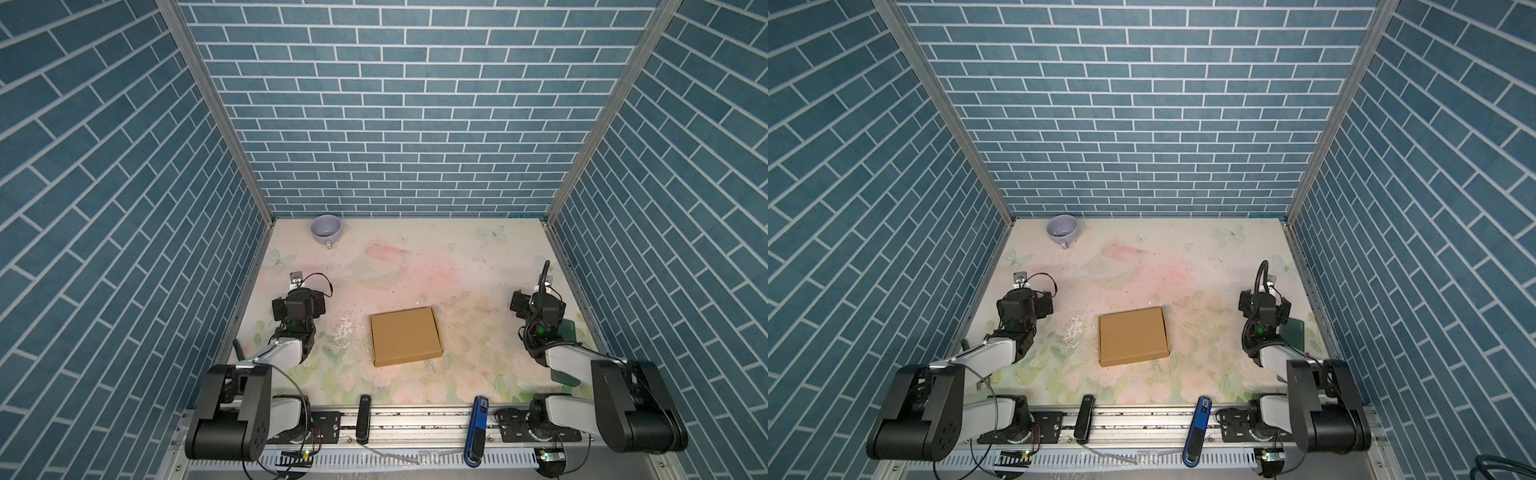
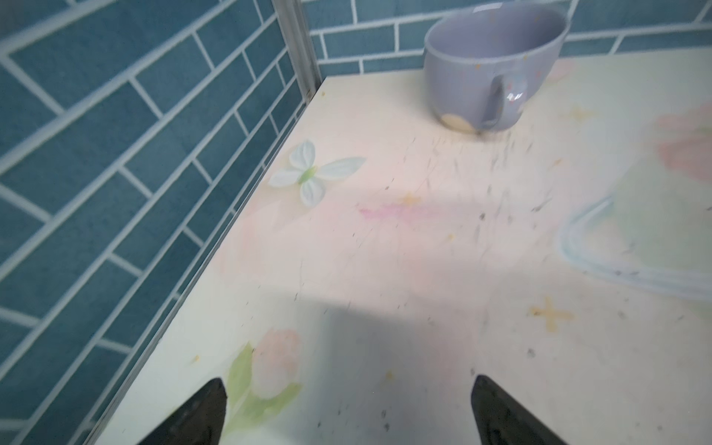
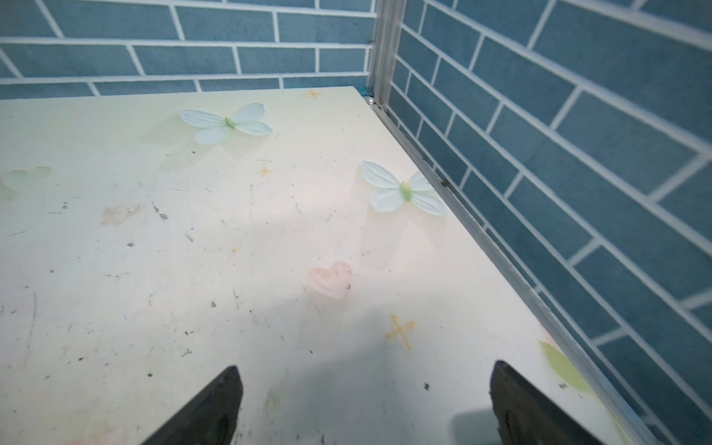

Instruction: Fold the paper box

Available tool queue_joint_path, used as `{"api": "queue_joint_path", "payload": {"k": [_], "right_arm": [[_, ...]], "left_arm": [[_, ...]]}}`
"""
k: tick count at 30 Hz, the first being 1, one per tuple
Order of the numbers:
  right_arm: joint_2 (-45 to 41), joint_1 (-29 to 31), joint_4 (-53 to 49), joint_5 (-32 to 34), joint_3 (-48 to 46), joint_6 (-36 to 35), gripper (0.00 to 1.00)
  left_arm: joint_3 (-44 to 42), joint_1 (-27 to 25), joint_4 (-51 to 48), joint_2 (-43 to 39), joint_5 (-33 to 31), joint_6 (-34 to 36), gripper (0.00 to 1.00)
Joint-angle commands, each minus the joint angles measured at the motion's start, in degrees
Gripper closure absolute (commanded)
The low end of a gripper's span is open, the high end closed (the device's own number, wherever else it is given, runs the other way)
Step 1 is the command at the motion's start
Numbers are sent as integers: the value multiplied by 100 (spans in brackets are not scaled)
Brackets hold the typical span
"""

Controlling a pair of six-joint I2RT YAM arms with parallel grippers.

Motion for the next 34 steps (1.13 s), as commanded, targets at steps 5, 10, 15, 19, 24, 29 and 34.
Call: {"api": "queue_joint_path", "payload": {"k": [5,10,15,19,24,29,34], "right_arm": [[860,-166,1735,-833,-8,-415,1],[1189,-341,1129,-1444,406,-392,1],[1279,-507,854,-1575,629,-242,1],[1275,-517,824,-1580,635,-235,1],[1284,-515,917,-1562,602,-256,1],[1293,-517,928,-1578,600,-253,1],[1286,-516,929,-1579,601,-251,1]], "left_arm": [[-341,85,3028,1410,1135,338,0],[-110,85,2536,1421,1265,399,0],[19,85,2328,1432,804,229,1],[153,77,2121,1469,995,327,1],[268,76,1899,1462,1322,451,0],[281,77,1865,1470,1339,455,1],[270,77,1918,1481,1337,459,0]]}}
